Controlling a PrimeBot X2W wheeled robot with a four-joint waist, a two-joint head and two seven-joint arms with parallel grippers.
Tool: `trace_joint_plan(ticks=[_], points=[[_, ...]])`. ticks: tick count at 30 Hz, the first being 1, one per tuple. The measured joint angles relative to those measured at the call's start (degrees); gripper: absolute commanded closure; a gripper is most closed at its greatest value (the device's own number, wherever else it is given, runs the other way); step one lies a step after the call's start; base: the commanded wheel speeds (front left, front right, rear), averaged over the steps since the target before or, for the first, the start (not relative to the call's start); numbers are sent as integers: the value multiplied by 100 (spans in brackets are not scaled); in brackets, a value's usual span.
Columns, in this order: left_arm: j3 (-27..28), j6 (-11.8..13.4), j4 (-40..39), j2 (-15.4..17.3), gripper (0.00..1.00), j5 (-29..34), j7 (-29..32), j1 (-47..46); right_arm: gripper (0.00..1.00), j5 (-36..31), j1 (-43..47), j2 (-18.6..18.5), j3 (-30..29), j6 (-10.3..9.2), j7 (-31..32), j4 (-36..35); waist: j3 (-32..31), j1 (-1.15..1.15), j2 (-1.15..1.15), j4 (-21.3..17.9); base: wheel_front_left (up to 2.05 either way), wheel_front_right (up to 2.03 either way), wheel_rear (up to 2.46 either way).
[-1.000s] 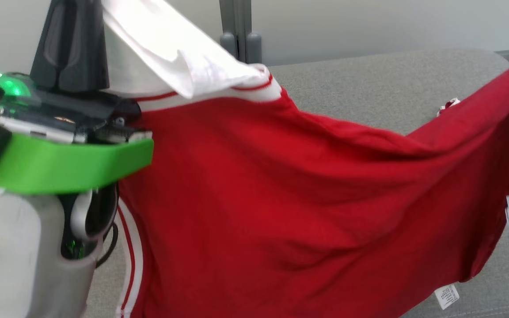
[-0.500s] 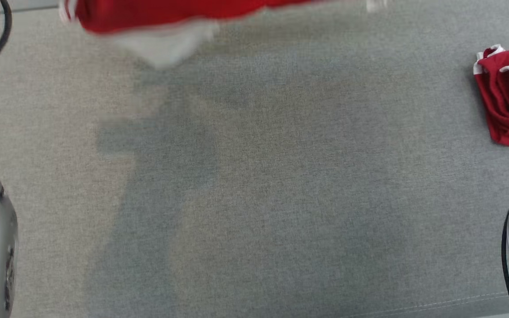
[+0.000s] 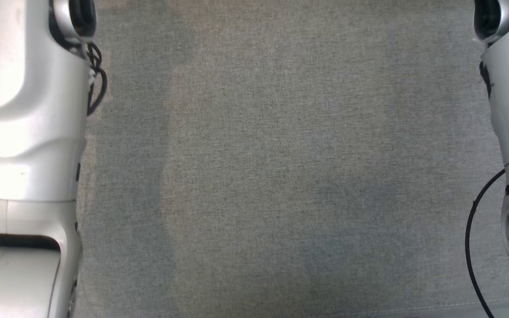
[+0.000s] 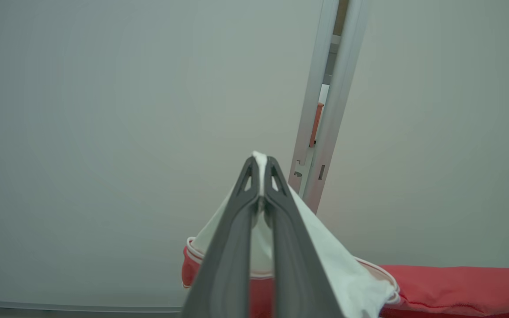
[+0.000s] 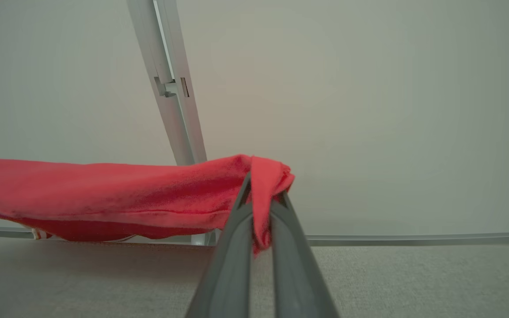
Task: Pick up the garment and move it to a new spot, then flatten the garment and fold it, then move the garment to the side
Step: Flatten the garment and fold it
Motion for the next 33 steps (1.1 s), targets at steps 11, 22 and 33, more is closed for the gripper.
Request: trace_joint_plan(ticks=[11, 22, 33], points=[[731, -348, -1406, -189, 100, 109, -27, 1746, 100, 1132, 778, -40, 472, 0, -242, -3, 286, 0, 0, 167, 0, 0, 0], [1007, -528, -2699, -305, 100, 120, -27, 4053, 100, 2002, 2598, -320, 746, 0, -248, -1616, -379, -1, 0, 117, 0, 0, 0], [487, -221, -3687, -320, 100, -291, -26, 6545, 100, 2469, 5422, -368, 493, 0, -247, -3067, -1506, -2, 0, 204, 0, 0, 0]])
